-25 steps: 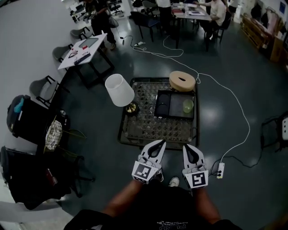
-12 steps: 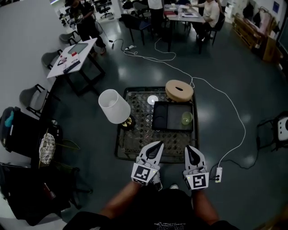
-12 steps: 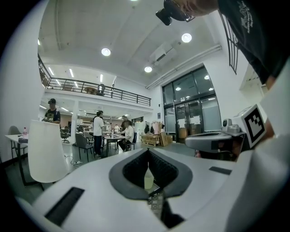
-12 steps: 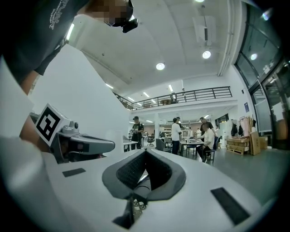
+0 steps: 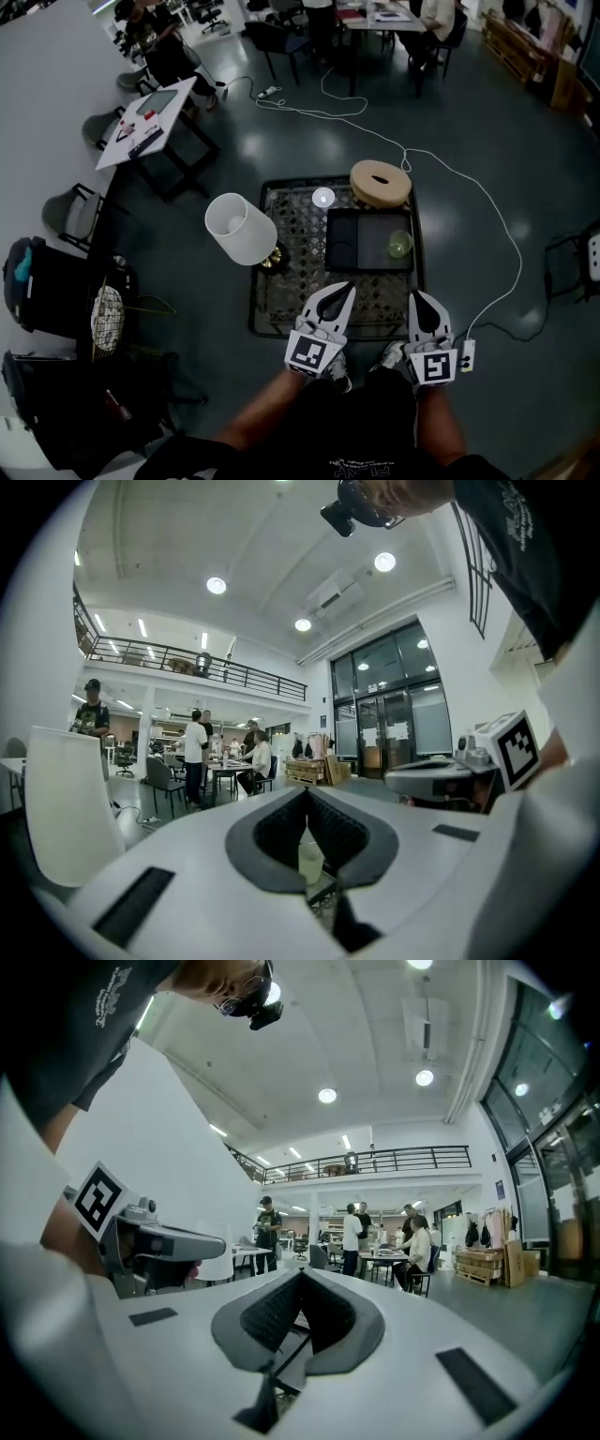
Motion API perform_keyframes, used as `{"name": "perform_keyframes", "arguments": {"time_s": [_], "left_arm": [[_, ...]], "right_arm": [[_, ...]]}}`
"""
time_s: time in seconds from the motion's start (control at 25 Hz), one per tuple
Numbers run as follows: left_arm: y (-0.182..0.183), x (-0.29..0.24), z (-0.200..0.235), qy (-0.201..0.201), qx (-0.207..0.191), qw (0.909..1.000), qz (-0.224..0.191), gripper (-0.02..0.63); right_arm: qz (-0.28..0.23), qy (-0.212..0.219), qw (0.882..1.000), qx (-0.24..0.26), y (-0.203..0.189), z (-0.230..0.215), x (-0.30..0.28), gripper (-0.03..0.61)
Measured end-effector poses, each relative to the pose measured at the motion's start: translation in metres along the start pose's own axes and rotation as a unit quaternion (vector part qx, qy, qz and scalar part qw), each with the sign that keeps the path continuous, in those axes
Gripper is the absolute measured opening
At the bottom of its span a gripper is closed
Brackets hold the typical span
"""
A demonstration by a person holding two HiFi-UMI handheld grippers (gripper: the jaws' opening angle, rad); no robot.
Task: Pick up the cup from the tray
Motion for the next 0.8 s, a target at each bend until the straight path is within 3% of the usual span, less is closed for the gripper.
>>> {"name": "perform_keyframes", "arguments": {"time_s": [0.08, 0.2, 0.36, 0.52, 0.8], "left_arm": [[-0.003, -0.007, -0.004, -0.003, -0.005, 1.0000, 0.006, 0.009], [-0.006, -0.022, -0.015, -0.001, 0.021, 0.9997, 0.009, 0.009], [-0.010, -0.046, -0.034, 0.006, 0.007, 0.9996, 0.028, 0.009], [-0.018, -0.069, -0.052, 0.017, -0.010, 0.9988, 0.044, 0.009], [-0.033, -0.102, -0.086, 0.041, 0.009, 0.9972, 0.061, 0.011]], "right_arm": [[-0.005, 0.000, 1.000, -0.002, -0.002, -0.010, -0.003, 0.008], [-0.007, 0.003, 1.000, -0.002, -0.004, -0.030, -0.005, 0.008], [0.001, 0.011, 1.000, -0.005, -0.007, -0.059, -0.004, 0.008], [-0.027, 0.031, 0.999, -0.006, -0.014, -0.088, -0.004, 0.008], [-0.031, 0.066, 0.997, -0.014, -0.026, -0.133, -0.003, 0.008]]}}
Point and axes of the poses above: the fingertips, and each gripper's own axes: x backward along the fingers, z to its left, y out of its top, the point moved 7 cm from there along x, backward along the fingers, and after that the axes turned 15 degrees about y, right-handed, at the moved point
